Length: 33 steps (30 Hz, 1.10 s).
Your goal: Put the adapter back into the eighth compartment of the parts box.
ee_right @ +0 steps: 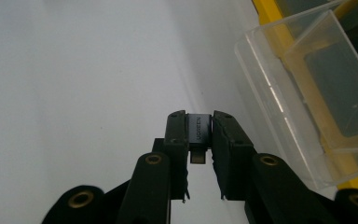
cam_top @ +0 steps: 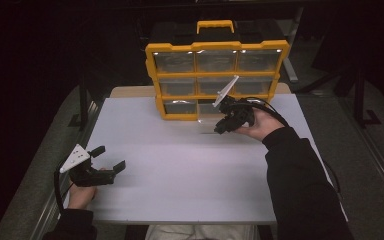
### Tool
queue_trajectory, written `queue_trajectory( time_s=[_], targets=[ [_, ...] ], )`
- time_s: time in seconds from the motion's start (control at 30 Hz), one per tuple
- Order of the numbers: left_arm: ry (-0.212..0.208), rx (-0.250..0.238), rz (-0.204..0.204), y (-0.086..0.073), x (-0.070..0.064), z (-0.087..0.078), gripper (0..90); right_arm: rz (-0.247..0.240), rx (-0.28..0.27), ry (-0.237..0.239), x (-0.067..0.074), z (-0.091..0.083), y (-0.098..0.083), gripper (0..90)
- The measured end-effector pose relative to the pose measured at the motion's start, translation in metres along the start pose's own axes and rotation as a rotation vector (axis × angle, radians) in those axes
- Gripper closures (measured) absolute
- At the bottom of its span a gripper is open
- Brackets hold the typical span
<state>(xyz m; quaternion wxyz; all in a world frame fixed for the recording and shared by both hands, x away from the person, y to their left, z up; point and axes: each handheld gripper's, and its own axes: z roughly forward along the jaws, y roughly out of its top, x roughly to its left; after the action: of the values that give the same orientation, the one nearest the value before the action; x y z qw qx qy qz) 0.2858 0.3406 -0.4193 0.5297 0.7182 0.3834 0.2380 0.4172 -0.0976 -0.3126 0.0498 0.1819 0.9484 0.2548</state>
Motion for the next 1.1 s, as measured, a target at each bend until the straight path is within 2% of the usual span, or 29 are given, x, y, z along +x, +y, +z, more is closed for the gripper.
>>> queue_trajectory(
  time_s=[0.93, 1.1],
  targets=[
    [-0.002, -0.005, -0.003, 0.000, 0.000, 0.000, 0.0, -0.011, 0.022, -0.034, -0.018, -0.003, 0.033, 74.5],
    [-0.002, -0.004, -0.002, 0.000, 0.000, 0.000, 0.0, -0.003, 0.012, -0.034, -0.023, -0.002, 0.037, 74.6]
  ],
)
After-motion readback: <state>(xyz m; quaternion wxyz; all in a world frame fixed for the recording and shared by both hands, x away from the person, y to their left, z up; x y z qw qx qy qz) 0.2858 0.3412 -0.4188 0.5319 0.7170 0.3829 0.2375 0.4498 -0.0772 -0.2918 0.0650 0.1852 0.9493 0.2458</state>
